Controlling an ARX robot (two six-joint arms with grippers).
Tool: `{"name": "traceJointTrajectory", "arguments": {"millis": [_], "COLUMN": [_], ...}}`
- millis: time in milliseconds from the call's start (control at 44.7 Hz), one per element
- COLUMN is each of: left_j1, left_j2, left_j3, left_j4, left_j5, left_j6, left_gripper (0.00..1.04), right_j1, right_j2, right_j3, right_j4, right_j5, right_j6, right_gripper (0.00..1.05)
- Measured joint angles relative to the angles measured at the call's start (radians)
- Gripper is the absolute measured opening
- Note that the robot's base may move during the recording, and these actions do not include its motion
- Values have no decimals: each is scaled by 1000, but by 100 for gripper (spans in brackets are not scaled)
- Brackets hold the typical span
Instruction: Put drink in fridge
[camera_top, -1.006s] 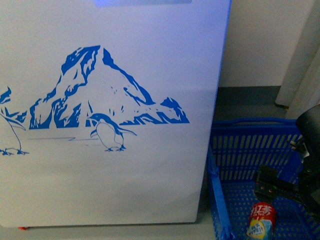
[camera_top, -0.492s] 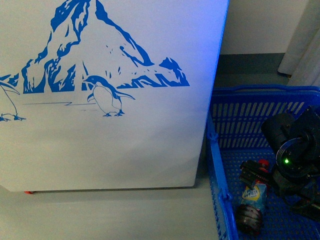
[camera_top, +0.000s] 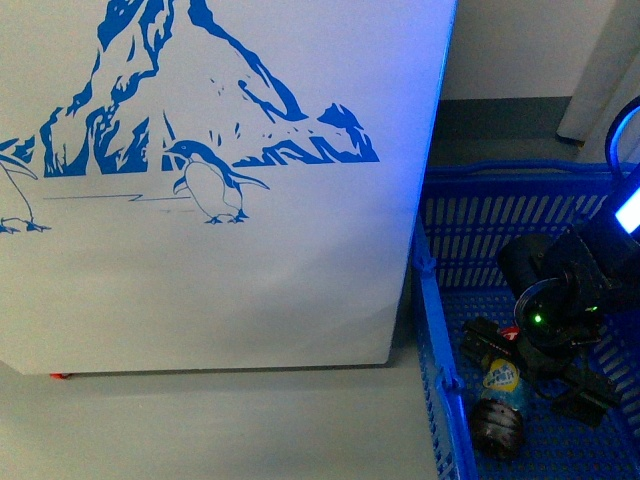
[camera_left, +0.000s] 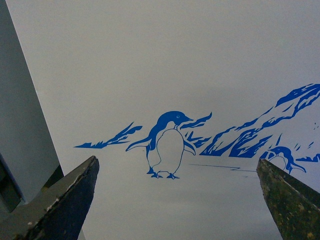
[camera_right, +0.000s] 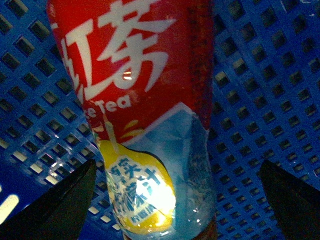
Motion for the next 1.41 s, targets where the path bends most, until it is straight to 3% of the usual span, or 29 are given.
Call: {"name": "traceJointTrajectory", "arguments": {"millis": [581,805,961,1140,1408], "left_j1": [0,0,0,0,0], "left_j2": [0,0,0,0,0], "left_j3": [0,0,0,0,0], "left_j4": [0,0,0,0,0], "left_j5": [0,0,0,0,0], "left_j6": [0,0,0,0,0], "left_gripper": [97,97,97,97,97], "right_j1": [-4,-5,-13,-25,-26], "right_j2": [108,109,85,-5,-381], "right_j3": [110,110,66,-54,-314], "right_j4": [-47,-56,-37,4,156], "right_j5": [27,18,12,7,4], "right_j6": [-67,-89,-99,-115,-256], "right_gripper": [97,60,42,39,39]}}
